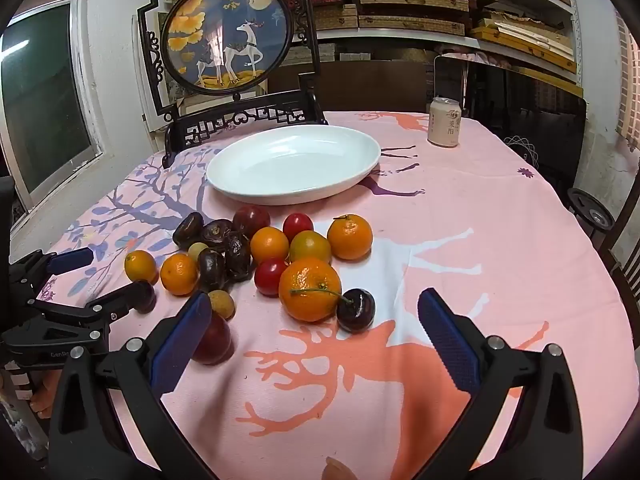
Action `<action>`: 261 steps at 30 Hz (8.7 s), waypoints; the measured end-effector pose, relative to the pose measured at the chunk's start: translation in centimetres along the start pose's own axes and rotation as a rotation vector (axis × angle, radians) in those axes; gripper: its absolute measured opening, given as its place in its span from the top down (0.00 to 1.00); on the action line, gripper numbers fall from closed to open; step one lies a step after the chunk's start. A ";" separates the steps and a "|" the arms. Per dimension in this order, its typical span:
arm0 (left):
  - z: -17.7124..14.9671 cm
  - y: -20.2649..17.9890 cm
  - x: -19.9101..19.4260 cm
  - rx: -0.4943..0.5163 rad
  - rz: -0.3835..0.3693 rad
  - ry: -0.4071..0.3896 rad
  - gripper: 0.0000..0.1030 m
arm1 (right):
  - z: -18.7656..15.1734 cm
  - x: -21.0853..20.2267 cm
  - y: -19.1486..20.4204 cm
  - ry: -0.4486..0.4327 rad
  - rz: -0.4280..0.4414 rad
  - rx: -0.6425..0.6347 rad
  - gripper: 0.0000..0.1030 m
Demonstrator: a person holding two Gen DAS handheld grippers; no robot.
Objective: Organize fruits
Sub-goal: 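Move left tool toward dark cherry while right tool moves toward dark red plum, then close left tool on dark cherry while right tool closes on dark red plum, then carry both fruits over the white plate and open both tools to drop them, then grasp small orange fruit with left tool while right tool grasps dark cherry, then carry both fruits to the white plate and open both tools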
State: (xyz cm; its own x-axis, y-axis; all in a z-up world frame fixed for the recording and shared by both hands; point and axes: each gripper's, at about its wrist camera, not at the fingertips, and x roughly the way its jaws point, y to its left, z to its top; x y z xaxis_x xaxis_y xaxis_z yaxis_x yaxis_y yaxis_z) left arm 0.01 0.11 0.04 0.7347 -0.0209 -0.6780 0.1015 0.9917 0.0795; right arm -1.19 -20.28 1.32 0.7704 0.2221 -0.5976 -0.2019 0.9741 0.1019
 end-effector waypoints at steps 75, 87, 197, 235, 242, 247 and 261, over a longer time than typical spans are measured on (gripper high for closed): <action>-1.3 0.3 3.9 0.038 -0.087 0.226 0.02 | -0.4 -0.1 0.3 0.027 0.147 0.014 0.01; -0.8 -0.3 3.0 0.058 -0.151 0.168 0.54 | -0.3 -0.1 -0.2 0.026 0.145 0.034 0.01; 0.7 2.9 4.6 0.042 -0.202 0.144 0.66 | -0.7 3.8 -5.9 0.165 0.157 0.182 0.54; 1.6 2.3 4.3 0.048 -0.159 0.113 0.66 | 0.2 4.3 -6.4 0.145 0.122 0.174 0.73; 7.5 2.3 3.7 0.029 -0.175 0.037 0.66 | 3.0 3.2 -7.0 0.086 0.163 0.217 0.73; 11.6 1.8 6.7 -0.015 -0.203 0.044 0.66 | 8.1 4.7 -5.1 0.063 0.160 0.166 0.73; 14.0 0.9 13.2 -0.046 -0.201 0.083 0.48 | 11.6 14.2 -2.5 0.092 0.118 0.101 0.54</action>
State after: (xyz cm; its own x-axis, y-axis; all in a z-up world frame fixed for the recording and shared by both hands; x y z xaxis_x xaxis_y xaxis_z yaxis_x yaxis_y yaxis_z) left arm 19.24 -1.10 1.40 0.6447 -0.2099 -0.7350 0.2083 0.9734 -0.0953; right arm 17.31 -19.01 1.81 0.6850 0.3352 -0.6468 -0.2223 0.9417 0.2526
